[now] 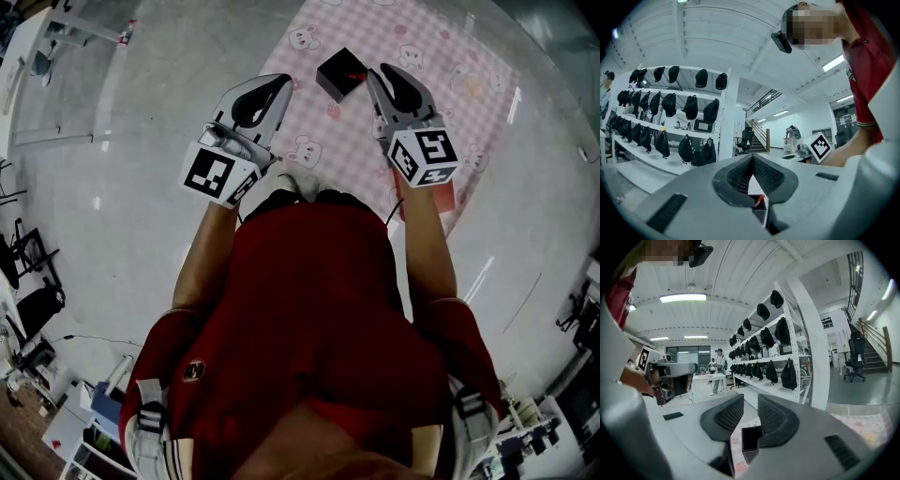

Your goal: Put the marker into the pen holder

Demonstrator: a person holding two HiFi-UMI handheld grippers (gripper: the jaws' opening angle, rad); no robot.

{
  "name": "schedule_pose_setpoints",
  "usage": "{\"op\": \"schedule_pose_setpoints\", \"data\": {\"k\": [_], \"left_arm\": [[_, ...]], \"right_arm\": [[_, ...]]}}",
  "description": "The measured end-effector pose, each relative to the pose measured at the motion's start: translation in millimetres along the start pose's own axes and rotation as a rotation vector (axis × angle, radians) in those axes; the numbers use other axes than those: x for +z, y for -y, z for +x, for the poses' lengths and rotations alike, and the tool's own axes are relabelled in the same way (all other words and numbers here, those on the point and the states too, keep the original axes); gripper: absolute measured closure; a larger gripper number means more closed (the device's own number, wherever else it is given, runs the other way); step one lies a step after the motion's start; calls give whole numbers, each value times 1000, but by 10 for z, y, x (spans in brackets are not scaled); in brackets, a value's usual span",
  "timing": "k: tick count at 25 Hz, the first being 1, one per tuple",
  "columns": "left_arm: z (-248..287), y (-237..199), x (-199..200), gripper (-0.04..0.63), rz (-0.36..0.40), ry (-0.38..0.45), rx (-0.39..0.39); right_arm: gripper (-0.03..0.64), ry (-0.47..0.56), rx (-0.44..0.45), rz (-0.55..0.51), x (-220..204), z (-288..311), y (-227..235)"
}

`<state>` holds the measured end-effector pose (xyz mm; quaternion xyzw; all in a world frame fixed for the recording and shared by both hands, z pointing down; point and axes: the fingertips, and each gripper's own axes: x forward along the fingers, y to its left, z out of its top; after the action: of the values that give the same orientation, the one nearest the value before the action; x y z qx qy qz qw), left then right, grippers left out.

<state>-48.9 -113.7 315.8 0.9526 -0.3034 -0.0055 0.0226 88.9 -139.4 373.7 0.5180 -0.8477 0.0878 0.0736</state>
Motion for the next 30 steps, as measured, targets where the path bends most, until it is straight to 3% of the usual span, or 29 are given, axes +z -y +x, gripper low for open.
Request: {"op": "schedule_pose_setpoints", "data": {"k": [14,30], "left_arm": [[-76,78,267,588,38,56,-26],[-148,194,382,588,41,79,-77]], "right_arm": [[614,139,106,-64,592,-298,-632],[618,174,150,-87,746,-408,-1033]]}}
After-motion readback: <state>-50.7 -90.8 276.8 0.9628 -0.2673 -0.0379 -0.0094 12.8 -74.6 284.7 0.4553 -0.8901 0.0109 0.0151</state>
